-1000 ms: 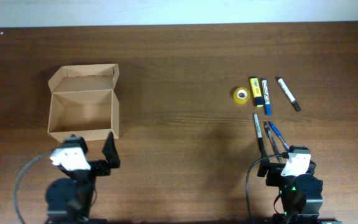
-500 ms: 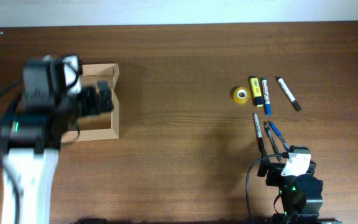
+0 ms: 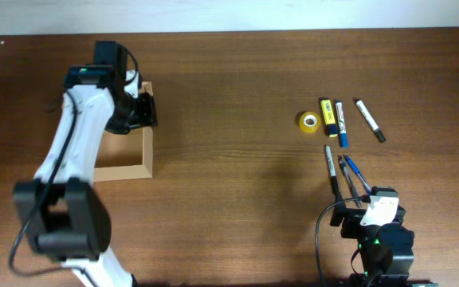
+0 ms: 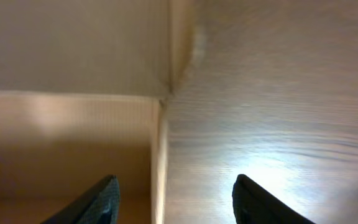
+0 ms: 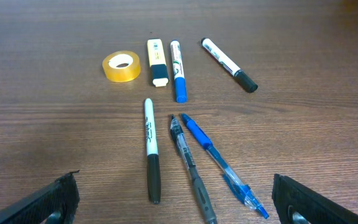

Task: Pack container
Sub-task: 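Push the cardboard box rightward toward the table center with the left gripper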

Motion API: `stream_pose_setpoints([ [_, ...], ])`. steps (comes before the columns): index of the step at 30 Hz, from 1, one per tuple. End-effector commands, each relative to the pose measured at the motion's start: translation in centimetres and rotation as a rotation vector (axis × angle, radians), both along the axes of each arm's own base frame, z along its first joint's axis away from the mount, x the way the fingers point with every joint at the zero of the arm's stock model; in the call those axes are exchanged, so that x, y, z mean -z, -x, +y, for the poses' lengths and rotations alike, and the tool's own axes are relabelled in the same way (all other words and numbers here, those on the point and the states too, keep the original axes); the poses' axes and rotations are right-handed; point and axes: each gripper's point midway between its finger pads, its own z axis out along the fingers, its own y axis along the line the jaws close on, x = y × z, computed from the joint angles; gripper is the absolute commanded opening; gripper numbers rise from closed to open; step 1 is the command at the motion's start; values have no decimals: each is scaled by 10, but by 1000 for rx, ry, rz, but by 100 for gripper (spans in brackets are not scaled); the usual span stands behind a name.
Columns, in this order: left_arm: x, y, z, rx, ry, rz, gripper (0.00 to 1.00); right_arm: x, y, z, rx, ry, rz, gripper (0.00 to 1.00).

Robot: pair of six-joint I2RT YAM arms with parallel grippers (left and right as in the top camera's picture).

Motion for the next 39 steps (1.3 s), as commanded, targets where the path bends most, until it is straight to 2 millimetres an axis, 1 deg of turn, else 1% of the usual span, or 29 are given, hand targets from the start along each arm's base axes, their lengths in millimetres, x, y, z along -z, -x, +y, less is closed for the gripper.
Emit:
stream_pose_setpoints([
  [1, 33, -5, 5, 0, -27, 68, 58, 2, 0, -2, 7, 5, 3, 99],
  [3, 46, -5, 5, 1, -28, 94, 50, 2, 0, -2, 7, 5, 3, 99],
  [4, 54, -6, 5, 1, -28, 107, 36, 2, 0, -2, 7, 5, 3, 99],
  [6, 61, -7, 5, 0, -28, 116, 20, 2, 0, -2, 7, 5, 3, 99],
  [7, 62, -8, 5, 0, -27, 115, 10, 2, 0, -2, 7, 5, 3, 99],
  [8, 63, -9, 5, 0, -28, 113, 2, 2, 0, -2, 7, 5, 3, 99],
  [11, 64, -11, 2, -18, -24, 109, 2, 2, 0, -2, 7, 5, 3, 99],
  [13, 62, -11, -7, -21, -22, 107, 2, 2, 0, -2, 7, 5, 3, 99],
  [15, 55, -11, -20, -22, -21, 110, 2, 2, 0, -2, 7, 5, 3, 99],
  [17, 43, -11, -37, -40, -15, 112, 2, 2, 0, -2, 7, 5, 3, 99],
  [18, 31, -13, -51, -43, -11, 104, 2, 2, 0, -2, 7, 5, 3, 99],
  [19, 10, -17, -75, -41, -8, 75, 2, 2, 0, -2, 7, 5, 3, 99],
  [22, -22, -23, -108, -33, -53, -7, 2, 2, 0, -2, 7, 5, 3, 99],
  [23, -34, -23, -123, -19, -61, -40, 2, 2, 0, -2, 7, 5, 3, 99],
  [25, -54, -23, -151, 11, -67, -104, 2, 2, 0, -2, 7, 5, 2, 99],
  [28, -71, -13, -193, 34, -47, -161, 2, 2, 0, -2, 7, 5, 3, 99],
  [30, -72, -5, -208, 30, -41, -167, 2, 2, 0, -2, 7, 5, 3, 99],
  [33, -63, 4, -227, 27, -57, -158, 2, 2, 0, -2, 7, 5, 3, 99],
  [35, -51, 7, -236, 20, -60, -140, 2, 2, 0, -2, 7, 5, 2, 99],
  [38, -29, 4, -250, 28, -69, -125, 1, 2, 0, -2, 7, 5, 3, 99],
  [39, -17, 2, -254, 33, -74, -117, 1, 2, 0, -2, 7, 5, 3, 99],
])
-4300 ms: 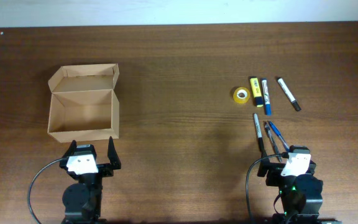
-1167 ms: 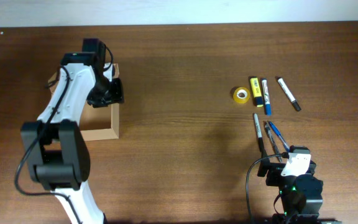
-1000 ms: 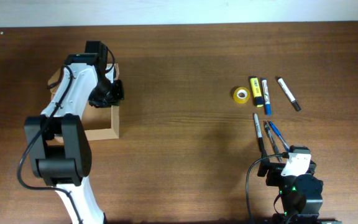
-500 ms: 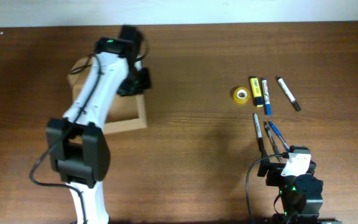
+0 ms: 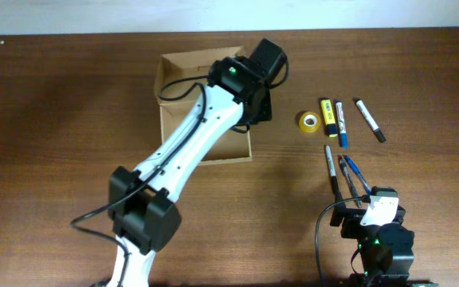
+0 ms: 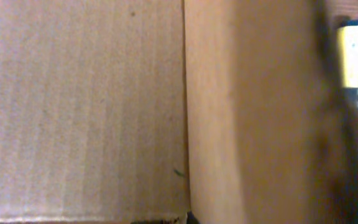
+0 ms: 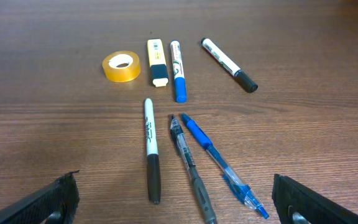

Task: Pack container
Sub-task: 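Push the cardboard box rightward toward the table center with the left gripper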

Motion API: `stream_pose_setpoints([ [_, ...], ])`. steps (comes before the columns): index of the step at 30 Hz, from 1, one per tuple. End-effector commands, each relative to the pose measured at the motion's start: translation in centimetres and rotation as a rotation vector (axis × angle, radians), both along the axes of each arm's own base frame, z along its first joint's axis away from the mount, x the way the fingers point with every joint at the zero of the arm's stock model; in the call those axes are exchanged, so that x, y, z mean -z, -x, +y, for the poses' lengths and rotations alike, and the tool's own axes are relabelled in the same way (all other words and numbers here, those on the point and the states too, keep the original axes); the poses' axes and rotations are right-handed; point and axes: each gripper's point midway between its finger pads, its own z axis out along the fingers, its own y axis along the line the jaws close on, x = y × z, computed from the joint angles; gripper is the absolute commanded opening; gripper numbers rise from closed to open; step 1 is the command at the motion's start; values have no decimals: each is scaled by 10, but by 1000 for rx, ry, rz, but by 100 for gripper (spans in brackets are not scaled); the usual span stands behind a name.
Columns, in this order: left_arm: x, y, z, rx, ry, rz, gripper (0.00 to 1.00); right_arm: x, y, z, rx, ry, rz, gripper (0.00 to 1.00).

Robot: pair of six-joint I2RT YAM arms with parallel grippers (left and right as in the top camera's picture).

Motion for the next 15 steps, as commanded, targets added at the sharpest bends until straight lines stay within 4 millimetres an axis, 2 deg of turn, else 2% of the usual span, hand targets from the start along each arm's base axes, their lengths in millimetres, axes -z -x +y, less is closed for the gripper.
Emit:
stream_pose_setpoints([
  [1, 42, -13, -8, -50, -47, 21, 2, 2, 0, -2, 7, 5, 3, 99],
  [9, 102, -13, -18, -17, -77, 117, 1, 2, 0, -2, 7, 5, 3, 99],
  [14, 110, -13, -18, -10, -89, 129, 2, 2, 0, -2, 7, 5, 3, 99],
  [15, 110, -13, -18, -10, -87, 128, 8, 2, 0, -2, 7, 5, 3, 99],
])
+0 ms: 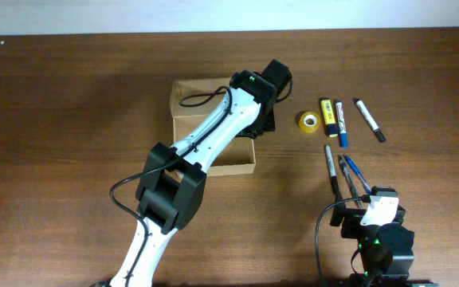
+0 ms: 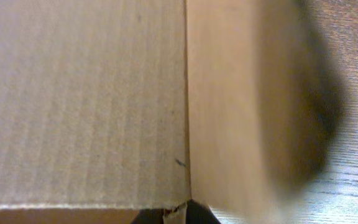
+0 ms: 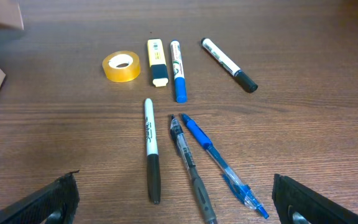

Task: Pack container
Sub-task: 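Push the cardboard box rightward toward the table center with the left gripper, then lift the left arm away from the box to the side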

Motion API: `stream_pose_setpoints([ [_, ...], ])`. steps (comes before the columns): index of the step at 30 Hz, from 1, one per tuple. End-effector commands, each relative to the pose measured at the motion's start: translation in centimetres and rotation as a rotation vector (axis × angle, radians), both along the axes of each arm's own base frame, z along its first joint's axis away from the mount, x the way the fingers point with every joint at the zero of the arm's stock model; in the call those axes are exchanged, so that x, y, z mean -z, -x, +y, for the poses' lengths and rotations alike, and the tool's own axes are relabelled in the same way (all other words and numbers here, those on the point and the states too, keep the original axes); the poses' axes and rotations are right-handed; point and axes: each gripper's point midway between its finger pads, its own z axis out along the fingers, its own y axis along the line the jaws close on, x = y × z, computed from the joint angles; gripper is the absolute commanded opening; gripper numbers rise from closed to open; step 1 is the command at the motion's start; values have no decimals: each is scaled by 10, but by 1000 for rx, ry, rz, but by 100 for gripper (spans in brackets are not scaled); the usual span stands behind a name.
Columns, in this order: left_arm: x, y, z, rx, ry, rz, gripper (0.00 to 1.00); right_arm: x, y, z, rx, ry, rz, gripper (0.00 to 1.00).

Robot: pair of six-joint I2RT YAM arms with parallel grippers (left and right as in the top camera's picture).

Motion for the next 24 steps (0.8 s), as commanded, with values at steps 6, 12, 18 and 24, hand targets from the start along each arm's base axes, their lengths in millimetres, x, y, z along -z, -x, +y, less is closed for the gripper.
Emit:
stream_pose_setpoints([
  [6, -7, -4, -10, 86, 15, -6, 65, 2, 0, -2, 7, 5, 2, 99],
  [12, -68, -19, 1, 115, -29, -105, 73, 2, 0, -2, 7, 5, 3, 99],
  [18, -151, -28, 26, 120, -84, -266, 77, 2, 0, -2, 7, 5, 3, 99],
  [24, -215, -35, 80, 103, -118, -379, 81, 2, 0, -2, 7, 5, 3, 99],
])
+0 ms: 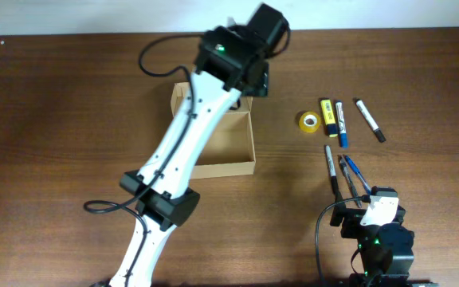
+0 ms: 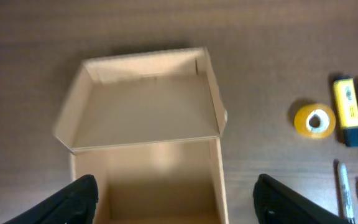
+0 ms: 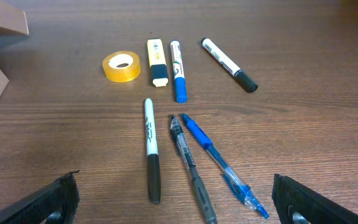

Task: Pack container
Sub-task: 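Lift the left arm away from the box to the side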

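An open, empty cardboard box (image 1: 213,159) lies left of centre, its lid flap (image 2: 145,65) folded out at the far end. My left gripper (image 2: 180,205) hangs open above the box, touching nothing; in the overhead view it (image 1: 260,80) is over the far right corner. To the right lie a yellow tape roll (image 3: 121,66), a yellow highlighter (image 3: 156,62), a blue marker (image 3: 178,62), a white marker (image 3: 229,64), a black-capped marker (image 3: 151,149), a grey pen (image 3: 191,168) and a blue pen (image 3: 219,163). My right gripper (image 3: 176,213) rests open just short of the pens.
The brown wooden table (image 1: 70,96) ends at a pale wall strip along the far edge. My left arm (image 1: 186,143) stretches across the box from the near side. The box's corner shows at the left of the right wrist view.
My left gripper was pressed close against the box's right wall. It now stands raised and open above the box. The box has stayed where it was; the right arm has not moved.
The box first lay at the far left of the table with my left gripper open astride its right wall. Then box and gripper were near the middle, then a little further right beside the tape roll. Now the gripper is off the box.
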Motion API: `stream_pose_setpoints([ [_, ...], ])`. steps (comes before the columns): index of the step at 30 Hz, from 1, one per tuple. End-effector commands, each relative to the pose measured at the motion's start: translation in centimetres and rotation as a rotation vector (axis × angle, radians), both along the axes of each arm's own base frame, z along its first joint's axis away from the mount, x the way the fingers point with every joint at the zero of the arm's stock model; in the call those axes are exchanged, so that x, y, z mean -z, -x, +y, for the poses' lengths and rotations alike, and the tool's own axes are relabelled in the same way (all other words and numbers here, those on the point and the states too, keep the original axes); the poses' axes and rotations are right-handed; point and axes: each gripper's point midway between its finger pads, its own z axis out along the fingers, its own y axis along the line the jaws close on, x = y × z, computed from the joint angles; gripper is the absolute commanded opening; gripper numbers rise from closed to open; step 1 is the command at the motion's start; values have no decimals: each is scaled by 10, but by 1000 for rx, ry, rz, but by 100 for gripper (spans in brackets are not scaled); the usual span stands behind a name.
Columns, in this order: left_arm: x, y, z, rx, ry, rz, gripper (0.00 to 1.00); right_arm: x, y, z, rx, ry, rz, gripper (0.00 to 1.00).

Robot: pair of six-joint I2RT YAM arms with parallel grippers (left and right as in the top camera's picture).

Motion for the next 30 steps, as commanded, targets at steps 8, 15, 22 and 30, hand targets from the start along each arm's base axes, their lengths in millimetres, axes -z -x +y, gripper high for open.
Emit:
stream_pose_setpoints([
  [8, -90, -22, 146, -124, -61, -188, 82, 2, 0, -2, 7, 5, 2, 99],
  [15, -128, -6, 300, -443, -74, -259, 94, 1, 0, -2, 7, 5, -2, 99],
  [22, -110, 9, 382, -624, -84, -194, 100, -58, -15, 38, -213, -67, -224, 99],
  [30, -68, 9, 419, -704, -98, -72, 100, -147, -26, 37, -209, -74, -224, 99],
])
